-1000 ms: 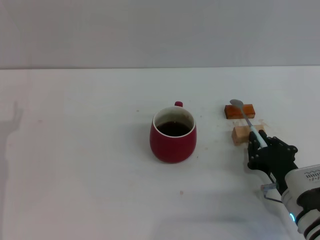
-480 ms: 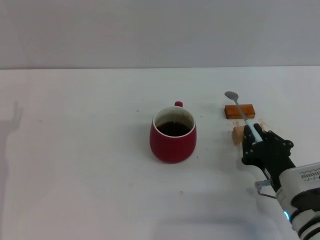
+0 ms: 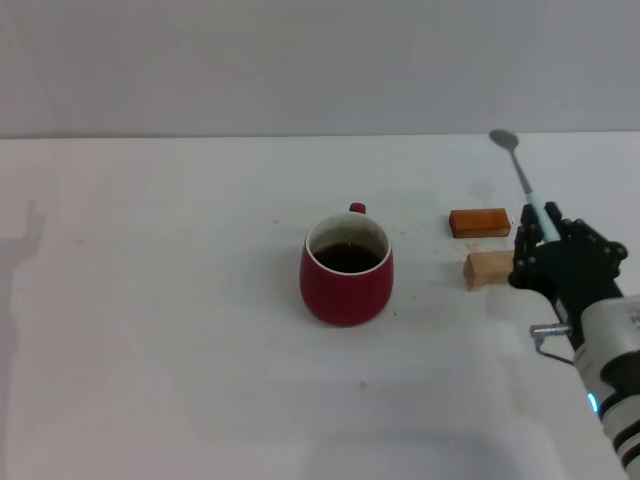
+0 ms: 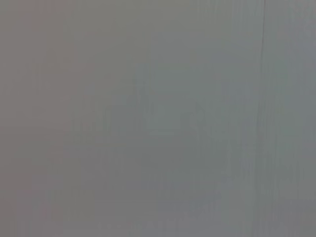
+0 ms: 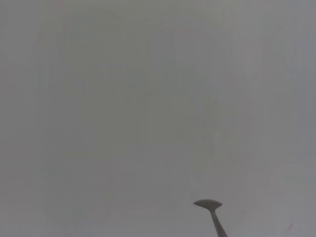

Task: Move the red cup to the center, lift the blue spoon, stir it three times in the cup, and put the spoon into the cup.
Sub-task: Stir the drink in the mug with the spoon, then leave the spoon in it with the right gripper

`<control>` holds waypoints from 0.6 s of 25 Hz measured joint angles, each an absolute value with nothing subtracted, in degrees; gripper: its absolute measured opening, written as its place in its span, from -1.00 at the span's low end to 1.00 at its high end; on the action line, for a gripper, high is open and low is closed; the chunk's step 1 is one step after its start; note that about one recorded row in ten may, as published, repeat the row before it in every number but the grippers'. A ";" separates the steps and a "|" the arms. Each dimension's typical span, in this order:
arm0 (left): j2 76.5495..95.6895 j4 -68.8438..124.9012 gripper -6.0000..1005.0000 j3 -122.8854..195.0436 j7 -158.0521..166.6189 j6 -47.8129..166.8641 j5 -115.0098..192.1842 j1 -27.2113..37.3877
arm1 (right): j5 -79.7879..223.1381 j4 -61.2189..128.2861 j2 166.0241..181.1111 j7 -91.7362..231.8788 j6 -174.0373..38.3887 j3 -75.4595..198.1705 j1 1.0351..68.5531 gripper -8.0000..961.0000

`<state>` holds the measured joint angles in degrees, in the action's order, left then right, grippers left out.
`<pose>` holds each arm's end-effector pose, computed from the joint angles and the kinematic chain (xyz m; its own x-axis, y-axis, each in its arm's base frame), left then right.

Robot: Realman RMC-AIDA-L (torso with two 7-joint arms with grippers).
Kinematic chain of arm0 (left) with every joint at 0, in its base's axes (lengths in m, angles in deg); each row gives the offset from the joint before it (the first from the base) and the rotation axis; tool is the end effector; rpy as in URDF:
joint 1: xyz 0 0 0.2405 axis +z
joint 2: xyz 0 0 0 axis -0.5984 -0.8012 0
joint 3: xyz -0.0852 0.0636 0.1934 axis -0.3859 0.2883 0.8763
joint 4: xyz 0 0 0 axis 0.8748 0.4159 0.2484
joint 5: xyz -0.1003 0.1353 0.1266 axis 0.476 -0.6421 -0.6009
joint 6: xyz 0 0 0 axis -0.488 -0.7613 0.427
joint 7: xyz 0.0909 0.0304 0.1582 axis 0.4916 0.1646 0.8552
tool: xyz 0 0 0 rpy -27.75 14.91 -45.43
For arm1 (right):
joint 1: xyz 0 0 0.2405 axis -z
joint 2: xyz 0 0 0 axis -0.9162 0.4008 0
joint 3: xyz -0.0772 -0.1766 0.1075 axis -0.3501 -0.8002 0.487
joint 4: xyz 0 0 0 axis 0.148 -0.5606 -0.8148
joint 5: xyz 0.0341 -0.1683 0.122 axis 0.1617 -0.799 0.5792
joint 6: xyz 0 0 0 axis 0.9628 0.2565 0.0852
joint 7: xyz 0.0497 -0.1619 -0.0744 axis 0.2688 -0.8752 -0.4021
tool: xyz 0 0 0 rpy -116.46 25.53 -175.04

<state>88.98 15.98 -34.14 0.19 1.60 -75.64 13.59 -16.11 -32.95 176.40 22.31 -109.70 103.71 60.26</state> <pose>-0.3445 0.3573 0.0686 0.6727 -0.1066 0.7322 0.7342 0.2187 -0.6427 0.2030 0.3128 -0.0626 0.7493 -0.0875 -0.6565 -0.6621 -0.1227 -0.7393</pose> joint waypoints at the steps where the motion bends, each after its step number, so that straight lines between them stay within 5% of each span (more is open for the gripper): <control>1: 88.98 15.98 0.72 -34.14 0.19 1.60 -75.64 13.59 | -16.20 -34.64 176.40 19.99 -109.13 104.46 61.19 -0.64; 15: 88.92 16.07 0.72 -34.24 0.06 1.68 -75.63 13.47 | -20.27 -43.69 176.04 16.75 -109.88 106.49 67.00 -0.63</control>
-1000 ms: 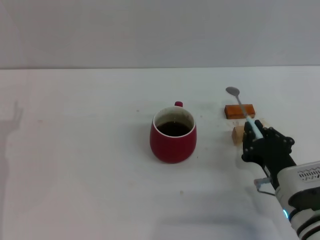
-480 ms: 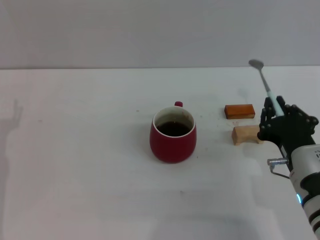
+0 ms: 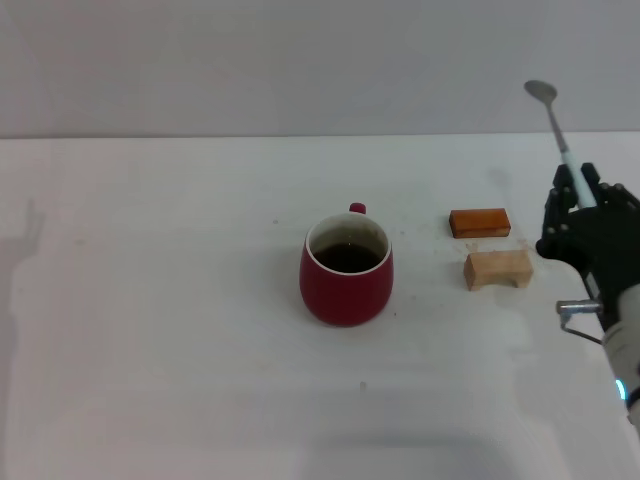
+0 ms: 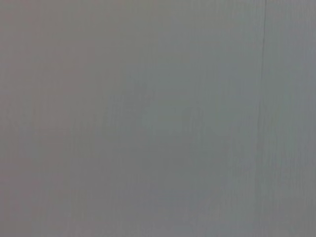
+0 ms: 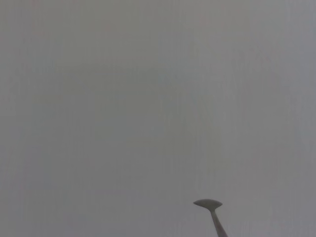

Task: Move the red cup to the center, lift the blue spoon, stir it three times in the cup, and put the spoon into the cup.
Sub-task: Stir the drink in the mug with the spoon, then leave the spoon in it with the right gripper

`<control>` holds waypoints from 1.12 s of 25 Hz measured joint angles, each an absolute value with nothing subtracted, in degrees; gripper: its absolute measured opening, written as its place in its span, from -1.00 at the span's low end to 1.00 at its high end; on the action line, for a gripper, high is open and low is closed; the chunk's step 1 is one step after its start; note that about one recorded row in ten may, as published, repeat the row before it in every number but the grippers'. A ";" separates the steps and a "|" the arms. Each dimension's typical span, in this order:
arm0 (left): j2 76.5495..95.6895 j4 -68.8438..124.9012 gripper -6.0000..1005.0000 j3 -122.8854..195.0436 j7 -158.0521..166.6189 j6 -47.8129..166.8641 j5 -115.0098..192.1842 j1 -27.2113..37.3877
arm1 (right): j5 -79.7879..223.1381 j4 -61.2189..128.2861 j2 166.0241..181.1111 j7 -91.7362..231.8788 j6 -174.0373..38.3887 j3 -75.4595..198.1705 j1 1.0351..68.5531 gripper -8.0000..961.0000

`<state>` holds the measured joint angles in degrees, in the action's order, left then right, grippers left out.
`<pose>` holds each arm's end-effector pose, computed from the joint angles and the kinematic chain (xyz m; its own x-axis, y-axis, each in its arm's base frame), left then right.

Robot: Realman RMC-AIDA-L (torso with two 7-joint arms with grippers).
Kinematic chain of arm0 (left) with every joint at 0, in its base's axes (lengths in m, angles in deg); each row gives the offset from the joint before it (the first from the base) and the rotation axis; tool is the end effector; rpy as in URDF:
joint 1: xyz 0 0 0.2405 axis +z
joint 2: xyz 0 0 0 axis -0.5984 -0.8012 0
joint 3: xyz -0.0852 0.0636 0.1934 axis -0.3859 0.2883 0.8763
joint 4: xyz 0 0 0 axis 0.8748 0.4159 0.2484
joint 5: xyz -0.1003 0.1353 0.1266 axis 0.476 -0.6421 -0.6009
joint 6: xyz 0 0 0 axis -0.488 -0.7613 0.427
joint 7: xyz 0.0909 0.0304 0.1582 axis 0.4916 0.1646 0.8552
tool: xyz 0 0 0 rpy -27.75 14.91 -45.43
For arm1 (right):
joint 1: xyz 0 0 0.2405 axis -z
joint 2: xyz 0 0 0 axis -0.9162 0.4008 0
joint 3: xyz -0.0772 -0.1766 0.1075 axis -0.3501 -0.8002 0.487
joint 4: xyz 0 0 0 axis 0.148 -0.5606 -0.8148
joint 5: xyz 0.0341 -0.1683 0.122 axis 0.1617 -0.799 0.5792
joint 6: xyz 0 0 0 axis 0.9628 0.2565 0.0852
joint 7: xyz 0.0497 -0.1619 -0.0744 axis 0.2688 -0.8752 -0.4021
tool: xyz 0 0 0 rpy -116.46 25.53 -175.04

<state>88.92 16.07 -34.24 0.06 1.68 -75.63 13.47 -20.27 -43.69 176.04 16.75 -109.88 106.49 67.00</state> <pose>-0.3447 0.3578 0.0692 0.6718 -0.1069 0.7330 0.7350 0.2196 -0.6415 0.1767 0.3058 -0.0342 0.7423 -0.0022 -0.6700 -0.6682 -0.0767 -0.7400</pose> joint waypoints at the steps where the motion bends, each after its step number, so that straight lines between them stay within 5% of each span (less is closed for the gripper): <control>1: 88.89 16.07 0.72 -34.25 0.07 1.68 -75.63 13.46 | -21.59 -43.52 175.84 18.61 -110.31 106.52 67.34 -0.63; 8: 88.88 16.07 0.72 -34.26 0.18 1.67 -75.64 13.24 | -38.88 -37.03 172.62 43.46 -119.65 106.58 68.80 -0.62; 21: 89.06 15.96 0.72 -34.25 0.21 1.67 -75.64 12.70 | -48.72 -47.03 161.86 57.48 -111.37 109.02 70.57 -0.62; 28: 89.07 16.01 0.72 -34.25 0.16 1.67 -75.64 12.67 | -59.71 -58.81 162.41 57.45 -90.79 117.05 74.44 -0.61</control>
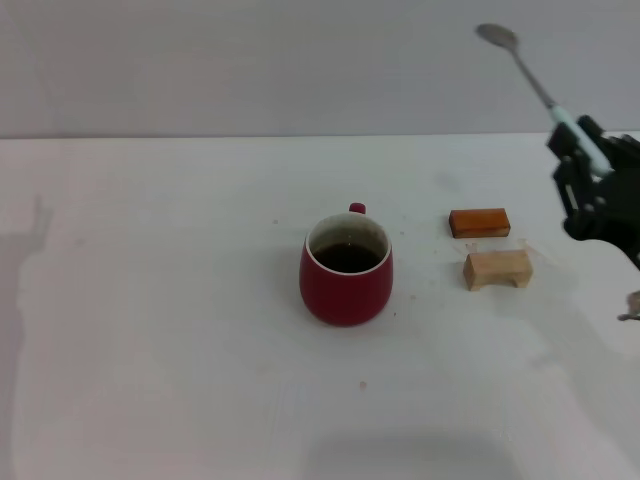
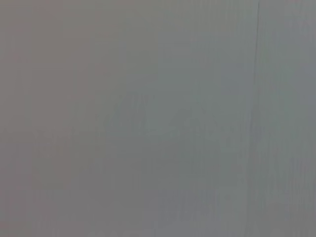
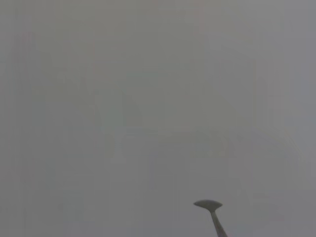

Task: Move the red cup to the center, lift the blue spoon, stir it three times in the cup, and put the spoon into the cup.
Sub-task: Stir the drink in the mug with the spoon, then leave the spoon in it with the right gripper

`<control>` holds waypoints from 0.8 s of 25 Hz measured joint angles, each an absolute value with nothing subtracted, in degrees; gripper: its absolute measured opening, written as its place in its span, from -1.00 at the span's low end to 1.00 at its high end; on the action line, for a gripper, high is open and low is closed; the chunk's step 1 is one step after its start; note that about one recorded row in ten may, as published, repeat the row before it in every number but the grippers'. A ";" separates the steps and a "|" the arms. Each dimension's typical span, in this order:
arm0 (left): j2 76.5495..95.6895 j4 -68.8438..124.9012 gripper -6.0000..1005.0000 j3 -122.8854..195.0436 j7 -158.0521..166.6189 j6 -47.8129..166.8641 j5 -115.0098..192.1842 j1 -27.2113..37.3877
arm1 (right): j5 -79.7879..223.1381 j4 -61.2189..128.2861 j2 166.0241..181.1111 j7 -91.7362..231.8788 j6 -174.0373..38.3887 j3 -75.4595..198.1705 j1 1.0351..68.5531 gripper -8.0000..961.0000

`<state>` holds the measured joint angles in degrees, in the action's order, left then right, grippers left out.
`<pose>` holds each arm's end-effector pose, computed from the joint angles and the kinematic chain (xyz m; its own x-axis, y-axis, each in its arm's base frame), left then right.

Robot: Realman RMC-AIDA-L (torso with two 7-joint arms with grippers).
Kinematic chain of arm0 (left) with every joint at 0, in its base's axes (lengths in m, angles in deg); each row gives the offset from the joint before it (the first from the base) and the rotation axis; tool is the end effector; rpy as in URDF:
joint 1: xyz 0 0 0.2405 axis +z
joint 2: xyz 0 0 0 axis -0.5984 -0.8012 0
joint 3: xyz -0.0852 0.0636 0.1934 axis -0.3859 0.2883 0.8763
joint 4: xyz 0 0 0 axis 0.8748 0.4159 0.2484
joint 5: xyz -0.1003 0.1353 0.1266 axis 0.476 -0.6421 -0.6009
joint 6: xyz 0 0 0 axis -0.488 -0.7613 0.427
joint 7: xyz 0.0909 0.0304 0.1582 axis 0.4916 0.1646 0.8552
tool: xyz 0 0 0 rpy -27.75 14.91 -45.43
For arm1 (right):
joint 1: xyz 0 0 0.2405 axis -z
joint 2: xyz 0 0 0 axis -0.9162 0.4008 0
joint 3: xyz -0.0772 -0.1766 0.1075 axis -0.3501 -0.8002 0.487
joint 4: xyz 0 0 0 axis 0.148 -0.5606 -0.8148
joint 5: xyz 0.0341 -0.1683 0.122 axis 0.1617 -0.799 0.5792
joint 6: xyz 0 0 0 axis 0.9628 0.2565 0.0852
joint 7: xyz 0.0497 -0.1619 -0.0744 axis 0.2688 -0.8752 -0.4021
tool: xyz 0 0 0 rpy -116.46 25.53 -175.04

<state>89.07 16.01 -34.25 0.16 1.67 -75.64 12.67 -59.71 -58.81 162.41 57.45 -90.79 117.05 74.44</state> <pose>-0.3390 0.3626 0.0680 0.6692 -0.1160 0.7339 0.7389 0.2084 -0.6408 0.1462 0.2943 0.0090 0.6812 0.0546 -0.7300 -0.6401 -0.4395 -0.6302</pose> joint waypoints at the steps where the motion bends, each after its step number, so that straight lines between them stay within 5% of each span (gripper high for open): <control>1: 89.07 16.04 0.72 -34.25 0.15 1.67 -75.63 12.68 | -61.37 -60.85 162.75 57.51 -87.31 118.09 74.94 -0.61; 10: 89.06 16.07 0.72 -34.25 0.19 1.83 -75.63 12.61 | -65.54 -73.62 166.22 56.77 -60.76 124.95 75.50 -0.61; 20: 89.06 16.07 0.72 -34.40 -0.01 1.85 -75.64 12.57 | -74.71 -82.65 173.68 56.66 -35.39 130.92 73.28 -0.60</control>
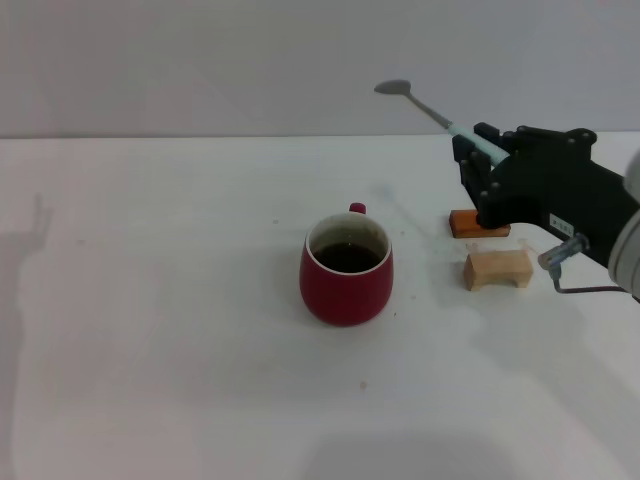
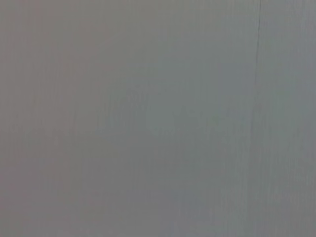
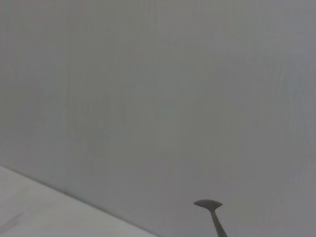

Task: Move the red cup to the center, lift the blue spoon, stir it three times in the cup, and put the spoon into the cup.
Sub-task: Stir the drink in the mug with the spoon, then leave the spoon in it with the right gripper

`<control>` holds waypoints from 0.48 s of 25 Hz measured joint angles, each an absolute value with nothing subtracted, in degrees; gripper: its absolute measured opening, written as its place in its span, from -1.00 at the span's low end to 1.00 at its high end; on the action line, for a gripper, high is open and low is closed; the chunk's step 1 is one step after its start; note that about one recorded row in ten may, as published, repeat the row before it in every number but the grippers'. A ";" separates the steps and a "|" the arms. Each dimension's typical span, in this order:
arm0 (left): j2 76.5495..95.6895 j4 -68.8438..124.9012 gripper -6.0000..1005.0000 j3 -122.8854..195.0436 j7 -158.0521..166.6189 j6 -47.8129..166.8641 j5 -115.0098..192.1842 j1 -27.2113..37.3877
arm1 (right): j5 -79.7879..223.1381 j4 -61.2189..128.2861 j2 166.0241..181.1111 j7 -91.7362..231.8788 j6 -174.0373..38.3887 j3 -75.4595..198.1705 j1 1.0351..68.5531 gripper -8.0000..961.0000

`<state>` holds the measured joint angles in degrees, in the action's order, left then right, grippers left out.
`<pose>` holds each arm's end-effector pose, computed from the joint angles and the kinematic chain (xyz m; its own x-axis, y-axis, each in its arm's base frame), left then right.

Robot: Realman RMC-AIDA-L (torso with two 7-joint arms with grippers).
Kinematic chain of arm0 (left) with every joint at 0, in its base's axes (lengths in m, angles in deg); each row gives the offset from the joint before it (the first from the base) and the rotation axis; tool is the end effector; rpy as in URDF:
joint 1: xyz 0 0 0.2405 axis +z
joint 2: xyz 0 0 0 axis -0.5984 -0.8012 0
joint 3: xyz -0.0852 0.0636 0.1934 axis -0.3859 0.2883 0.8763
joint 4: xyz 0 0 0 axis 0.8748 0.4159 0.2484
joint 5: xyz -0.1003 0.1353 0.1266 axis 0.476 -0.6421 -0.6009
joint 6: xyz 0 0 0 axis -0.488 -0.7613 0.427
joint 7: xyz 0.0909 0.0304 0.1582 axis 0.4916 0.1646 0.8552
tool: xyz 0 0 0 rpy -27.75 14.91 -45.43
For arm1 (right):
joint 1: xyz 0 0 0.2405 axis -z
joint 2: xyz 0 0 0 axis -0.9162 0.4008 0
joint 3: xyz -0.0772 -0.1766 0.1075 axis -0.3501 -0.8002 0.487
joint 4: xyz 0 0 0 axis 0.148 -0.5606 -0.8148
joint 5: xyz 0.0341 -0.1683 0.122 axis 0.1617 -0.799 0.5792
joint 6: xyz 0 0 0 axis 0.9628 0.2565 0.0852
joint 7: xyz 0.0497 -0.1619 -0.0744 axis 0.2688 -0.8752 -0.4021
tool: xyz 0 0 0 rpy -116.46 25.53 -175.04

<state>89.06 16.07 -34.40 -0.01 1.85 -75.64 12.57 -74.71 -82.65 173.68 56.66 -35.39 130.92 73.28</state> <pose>-0.3393 0.3630 0.0682 0.6667 -0.1148 0.7365 0.7409 0.2097 -0.6380 0.0892 0.3133 0.0032 0.8598 -0.1770 -0.4789 -0.4944 -0.5231 -0.6942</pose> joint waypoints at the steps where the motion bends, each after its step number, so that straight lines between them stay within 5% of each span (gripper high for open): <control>1: 89.06 16.07 0.72 -34.40 0.00 1.85 -75.63 12.55 | -74.78 -83.37 174.05 56.66 -33.27 131.42 72.58 -0.60; 12: 89.06 16.07 0.72 -35.42 0.18 2.65 -75.65 11.95 | -74.10 -85.78 177.54 56.62 -8.05 138.45 59.83 -0.60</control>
<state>89.06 16.07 -35.42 0.18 2.65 -75.65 11.95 -74.10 -85.78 177.54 56.62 -8.05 138.45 59.83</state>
